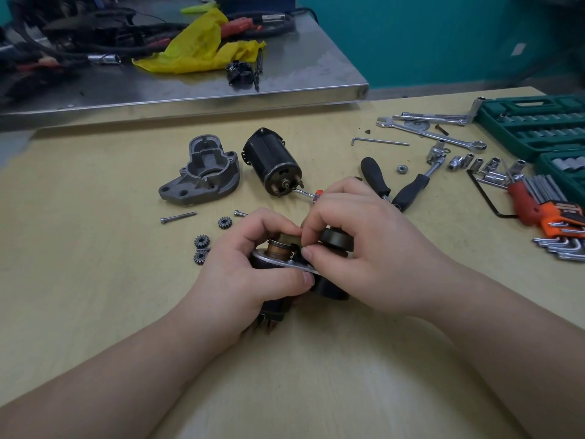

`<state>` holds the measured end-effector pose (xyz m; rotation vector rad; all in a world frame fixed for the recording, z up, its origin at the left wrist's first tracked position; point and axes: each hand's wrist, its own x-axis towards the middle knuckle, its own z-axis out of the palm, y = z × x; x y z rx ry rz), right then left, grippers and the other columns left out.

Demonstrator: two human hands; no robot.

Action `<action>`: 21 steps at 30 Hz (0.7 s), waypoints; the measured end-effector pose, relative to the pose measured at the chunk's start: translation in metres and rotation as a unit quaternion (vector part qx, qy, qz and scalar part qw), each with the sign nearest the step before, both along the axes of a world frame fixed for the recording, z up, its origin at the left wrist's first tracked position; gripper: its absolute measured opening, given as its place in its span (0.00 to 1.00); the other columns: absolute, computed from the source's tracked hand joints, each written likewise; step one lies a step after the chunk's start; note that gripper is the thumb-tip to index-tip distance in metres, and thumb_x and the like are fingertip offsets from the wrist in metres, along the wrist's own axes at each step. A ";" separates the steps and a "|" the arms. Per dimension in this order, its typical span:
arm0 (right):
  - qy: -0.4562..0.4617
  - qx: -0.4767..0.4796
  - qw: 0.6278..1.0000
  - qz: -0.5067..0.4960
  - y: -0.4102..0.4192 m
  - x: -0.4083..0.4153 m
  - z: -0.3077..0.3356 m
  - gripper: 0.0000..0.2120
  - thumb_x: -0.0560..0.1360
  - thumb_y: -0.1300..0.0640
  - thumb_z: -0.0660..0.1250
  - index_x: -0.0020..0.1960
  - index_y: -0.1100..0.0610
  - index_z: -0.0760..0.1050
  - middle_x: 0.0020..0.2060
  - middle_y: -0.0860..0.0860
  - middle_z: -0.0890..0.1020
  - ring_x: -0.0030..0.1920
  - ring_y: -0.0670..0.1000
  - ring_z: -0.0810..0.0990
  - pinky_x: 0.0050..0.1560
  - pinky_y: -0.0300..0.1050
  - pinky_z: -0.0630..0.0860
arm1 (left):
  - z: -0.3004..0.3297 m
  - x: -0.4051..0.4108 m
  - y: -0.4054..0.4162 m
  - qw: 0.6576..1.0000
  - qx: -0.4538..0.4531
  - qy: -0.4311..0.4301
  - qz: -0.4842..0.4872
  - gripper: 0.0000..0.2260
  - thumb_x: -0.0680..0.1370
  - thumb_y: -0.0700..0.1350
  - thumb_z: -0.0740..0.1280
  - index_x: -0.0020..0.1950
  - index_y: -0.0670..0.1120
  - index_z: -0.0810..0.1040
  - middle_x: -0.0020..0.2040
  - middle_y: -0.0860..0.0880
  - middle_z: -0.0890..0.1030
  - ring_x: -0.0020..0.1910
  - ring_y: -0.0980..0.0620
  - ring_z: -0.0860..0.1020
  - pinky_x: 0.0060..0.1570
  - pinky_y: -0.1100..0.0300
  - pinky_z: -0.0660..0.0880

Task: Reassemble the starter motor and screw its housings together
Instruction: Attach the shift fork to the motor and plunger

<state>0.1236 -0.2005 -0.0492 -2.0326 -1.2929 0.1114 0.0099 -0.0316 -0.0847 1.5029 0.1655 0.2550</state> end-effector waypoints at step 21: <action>-0.010 0.030 0.999 -0.028 0.002 -0.001 -0.008 0.08 0.76 0.59 0.75 0.50 0.48 0.79 0.49 0.37 0.77 0.58 0.42 0.74 0.52 0.31 0.69 | -0.004 -0.001 -0.001 1.000 0.031 -0.007 0.000 0.20 0.66 0.35 0.80 0.55 0.51 0.83 0.46 0.47 0.84 0.41 0.48 0.83 0.41 0.55 0.83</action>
